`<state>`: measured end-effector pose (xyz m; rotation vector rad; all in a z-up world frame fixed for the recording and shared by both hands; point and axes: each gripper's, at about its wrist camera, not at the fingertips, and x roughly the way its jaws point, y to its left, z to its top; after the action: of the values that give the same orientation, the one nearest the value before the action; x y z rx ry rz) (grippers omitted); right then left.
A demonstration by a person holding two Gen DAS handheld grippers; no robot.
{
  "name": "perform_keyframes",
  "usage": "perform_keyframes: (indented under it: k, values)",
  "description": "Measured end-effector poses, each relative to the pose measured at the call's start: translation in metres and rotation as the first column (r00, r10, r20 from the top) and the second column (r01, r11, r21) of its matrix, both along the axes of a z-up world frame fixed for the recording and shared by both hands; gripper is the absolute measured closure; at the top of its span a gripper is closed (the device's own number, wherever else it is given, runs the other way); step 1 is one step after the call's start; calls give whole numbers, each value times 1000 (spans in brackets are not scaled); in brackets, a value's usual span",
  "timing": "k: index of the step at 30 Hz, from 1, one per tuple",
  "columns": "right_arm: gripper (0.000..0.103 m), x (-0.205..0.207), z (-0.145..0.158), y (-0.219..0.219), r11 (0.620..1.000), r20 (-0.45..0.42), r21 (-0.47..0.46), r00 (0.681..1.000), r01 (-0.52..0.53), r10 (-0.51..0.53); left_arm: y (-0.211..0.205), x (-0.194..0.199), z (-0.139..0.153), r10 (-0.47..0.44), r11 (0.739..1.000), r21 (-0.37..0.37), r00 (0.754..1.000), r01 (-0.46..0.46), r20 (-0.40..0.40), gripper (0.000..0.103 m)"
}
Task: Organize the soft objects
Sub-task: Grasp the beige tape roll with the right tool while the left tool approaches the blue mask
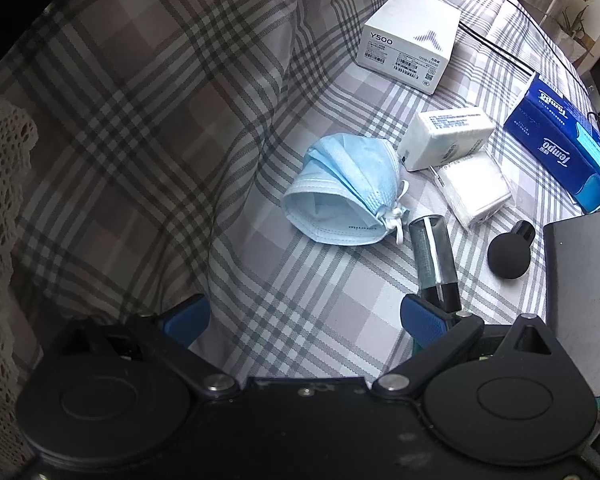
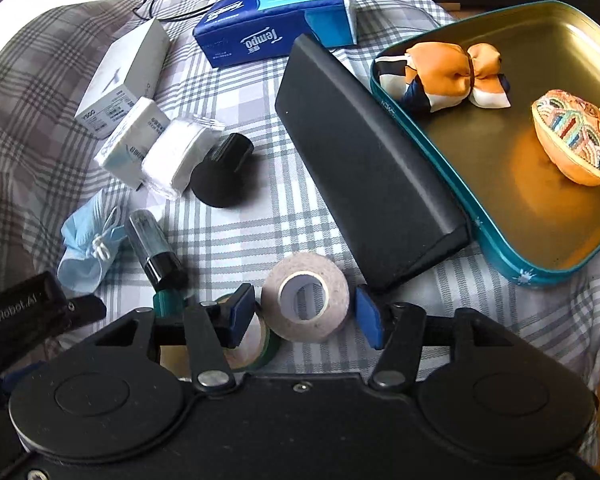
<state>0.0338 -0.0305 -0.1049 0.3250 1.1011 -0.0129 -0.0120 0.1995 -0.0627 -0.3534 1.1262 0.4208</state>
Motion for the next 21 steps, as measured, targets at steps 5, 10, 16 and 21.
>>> perform_keyframes:
  k: [5, 10, 16, 21]
  values:
    - [50, 0, -2, 0, 1000, 6, -4, 1000, 25, -25, -2, 3, -5, -7, 1000, 16, 1000, 7, -13, 1]
    - [52, -5, 3, -2, 1000, 27, 7, 999, 27, -28, -5, 5, -8, -25, 999, 26, 999, 26, -27, 1]
    - [52, -15, 26, -5, 1000, 91, -1, 996, 12, -12, -15, 8, -13, -75, 997, 33, 997, 76, -31, 1]
    - [52, -28, 36, -11, 1000, 97, -28, 995, -8, 11, -34, 11, -14, -149, 987, 64, 989, 150, -22, 1]
